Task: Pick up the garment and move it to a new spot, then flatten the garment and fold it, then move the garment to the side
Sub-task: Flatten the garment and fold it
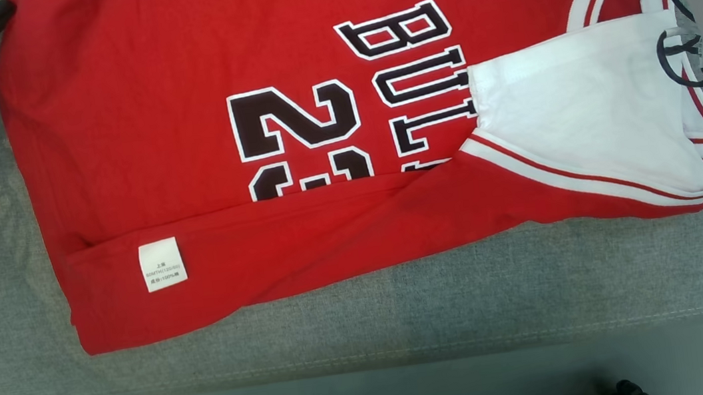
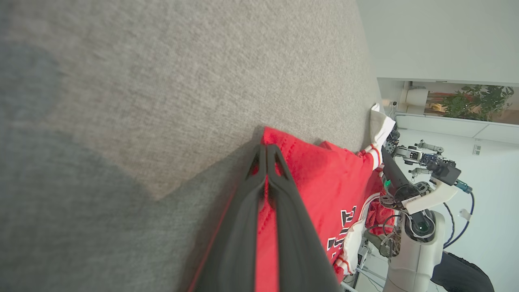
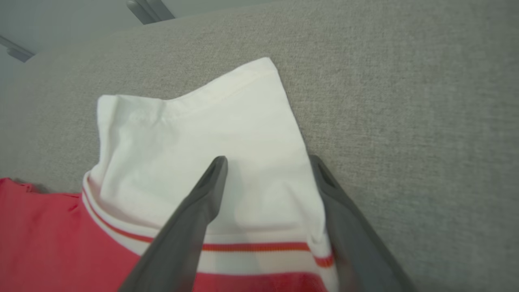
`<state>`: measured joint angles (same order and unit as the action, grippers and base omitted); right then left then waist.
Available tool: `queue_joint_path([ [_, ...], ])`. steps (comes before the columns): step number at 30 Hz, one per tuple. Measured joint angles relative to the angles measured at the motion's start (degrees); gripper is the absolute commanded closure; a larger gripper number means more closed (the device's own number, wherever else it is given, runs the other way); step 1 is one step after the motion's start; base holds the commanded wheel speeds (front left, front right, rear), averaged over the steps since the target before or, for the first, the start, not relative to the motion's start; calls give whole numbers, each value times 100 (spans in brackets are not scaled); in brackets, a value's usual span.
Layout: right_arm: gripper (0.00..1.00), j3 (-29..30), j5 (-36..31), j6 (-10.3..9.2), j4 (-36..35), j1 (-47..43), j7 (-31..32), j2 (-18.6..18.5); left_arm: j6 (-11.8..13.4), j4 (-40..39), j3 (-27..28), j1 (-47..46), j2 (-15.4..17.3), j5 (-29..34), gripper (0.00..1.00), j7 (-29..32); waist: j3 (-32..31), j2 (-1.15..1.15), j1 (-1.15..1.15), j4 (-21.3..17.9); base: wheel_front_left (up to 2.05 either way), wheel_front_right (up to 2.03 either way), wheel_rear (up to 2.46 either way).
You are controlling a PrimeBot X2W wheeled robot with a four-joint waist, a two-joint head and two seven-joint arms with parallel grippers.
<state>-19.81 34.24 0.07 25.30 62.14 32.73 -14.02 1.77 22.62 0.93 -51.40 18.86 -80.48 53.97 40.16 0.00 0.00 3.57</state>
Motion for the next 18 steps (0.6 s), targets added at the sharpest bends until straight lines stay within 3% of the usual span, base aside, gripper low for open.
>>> queue_joint_path([
  [11,0,-120,-35,92,280,210,10,34,-125,71,-62,-31,-34,7,100,0,-40,0,0,53,0,0,0],
  [13,13,-132,-57,92,320,225,10,27,-129,82,-62,-31,-34,8,100,0,-41,0,0,58,0,0,0],
  [15,51,-134,-62,92,359,248,10,9,-134,98,-62,-31,-34,8,100,0,-39,0,0,63,0,0,0],
  [18,59,-145,-63,93,426,275,10,1,-177,108,-64,-31,-37,8,100,-4,-37,0,0,66,0,0,0],
])
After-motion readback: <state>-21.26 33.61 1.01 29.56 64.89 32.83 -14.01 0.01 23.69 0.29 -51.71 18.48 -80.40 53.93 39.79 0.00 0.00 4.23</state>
